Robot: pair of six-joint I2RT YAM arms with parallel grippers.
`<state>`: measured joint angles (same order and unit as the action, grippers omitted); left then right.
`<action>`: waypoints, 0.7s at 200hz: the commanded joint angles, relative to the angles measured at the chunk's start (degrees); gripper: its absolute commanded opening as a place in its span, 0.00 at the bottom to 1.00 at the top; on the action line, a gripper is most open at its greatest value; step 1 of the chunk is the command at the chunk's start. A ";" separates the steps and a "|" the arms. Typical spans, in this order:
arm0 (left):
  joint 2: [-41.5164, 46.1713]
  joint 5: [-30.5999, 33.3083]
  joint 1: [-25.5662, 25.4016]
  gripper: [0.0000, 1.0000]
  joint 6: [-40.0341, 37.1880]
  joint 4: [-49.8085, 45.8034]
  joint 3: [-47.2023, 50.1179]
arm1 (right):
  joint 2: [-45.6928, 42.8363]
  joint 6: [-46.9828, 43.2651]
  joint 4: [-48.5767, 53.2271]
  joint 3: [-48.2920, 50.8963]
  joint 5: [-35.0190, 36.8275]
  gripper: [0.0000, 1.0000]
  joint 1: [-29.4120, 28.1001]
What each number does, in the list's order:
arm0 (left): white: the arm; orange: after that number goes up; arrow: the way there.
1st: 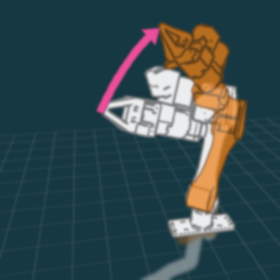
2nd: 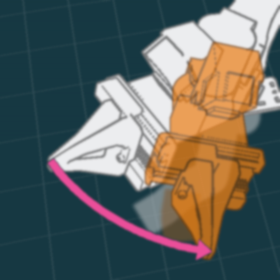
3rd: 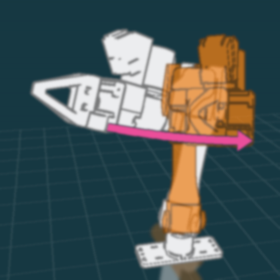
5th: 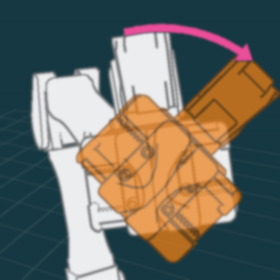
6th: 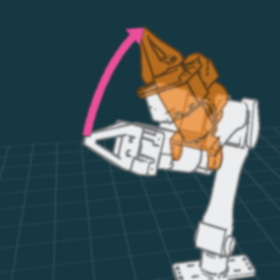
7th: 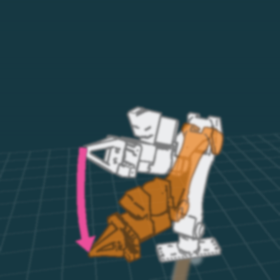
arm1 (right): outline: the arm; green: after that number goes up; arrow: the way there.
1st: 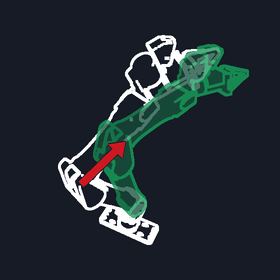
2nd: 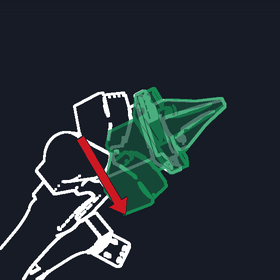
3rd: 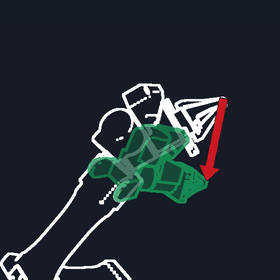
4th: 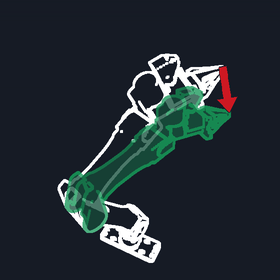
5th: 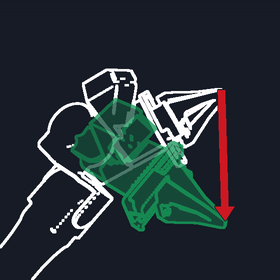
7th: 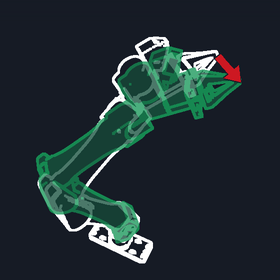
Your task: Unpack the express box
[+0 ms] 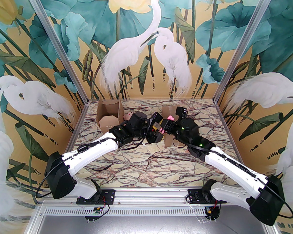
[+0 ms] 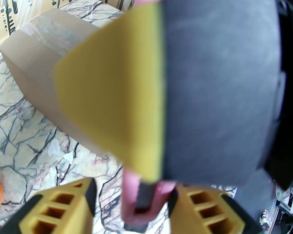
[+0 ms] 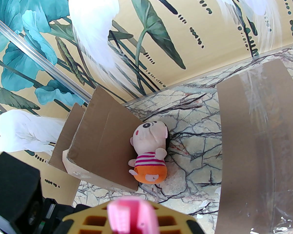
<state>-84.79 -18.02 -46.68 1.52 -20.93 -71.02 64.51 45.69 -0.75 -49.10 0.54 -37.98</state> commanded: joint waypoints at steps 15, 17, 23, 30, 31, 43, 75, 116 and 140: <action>-2.47 -2.17 -0.26 0.41 -0.63 1.08 -1.93 | -0.54 0.29 -2.54 0.54 -0.71 0.06 -0.17; -2.52 -2.30 -0.26 0.40 -0.64 1.20 -1.90 | -0.64 0.26 -2.57 0.51 -0.71 0.06 -0.17; -2.65 -2.43 -0.26 0.39 -0.71 1.24 -1.90 | -0.72 0.27 -2.63 0.56 -0.71 0.06 -0.17; -2.72 -2.41 -0.26 0.38 -0.77 1.33 -1.89 | -0.92 0.26 -2.71 0.66 -0.71 0.06 -0.18; -2.73 -2.44 -0.26 0.37 -0.79 1.33 -1.91 | -0.94 0.23 -2.74 0.67 -0.71 0.06 -0.17; -2.84 -2.59 -0.26 0.32 -1.05 1.44 -2.01 | -1.08 0.27 -3.12 0.85 -0.87 0.06 -0.17; -2.34 -1.89 -0.26 0.22 -2.28 1.35 -3.04 | -0.95 -0.49 -3.03 2.01 -1.83 0.11 -0.17; -1.03 -1.93 -0.51 0.18 -6.99 -0.42 -4.82 | -1.46 -1.41 -3.72 4.68 -3.34 0.37 -0.19; -0.49 -2.63 -0.61 0.18 -9.26 -0.84 -5.00 | -1.92 -1.71 -4.59 5.61 -3.70 0.40 -0.08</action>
<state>-86.83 -20.27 -46.92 -4.08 -21.96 -73.65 63.72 44.99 -4.80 -45.32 -1.85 -37.91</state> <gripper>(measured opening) 0.273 0.395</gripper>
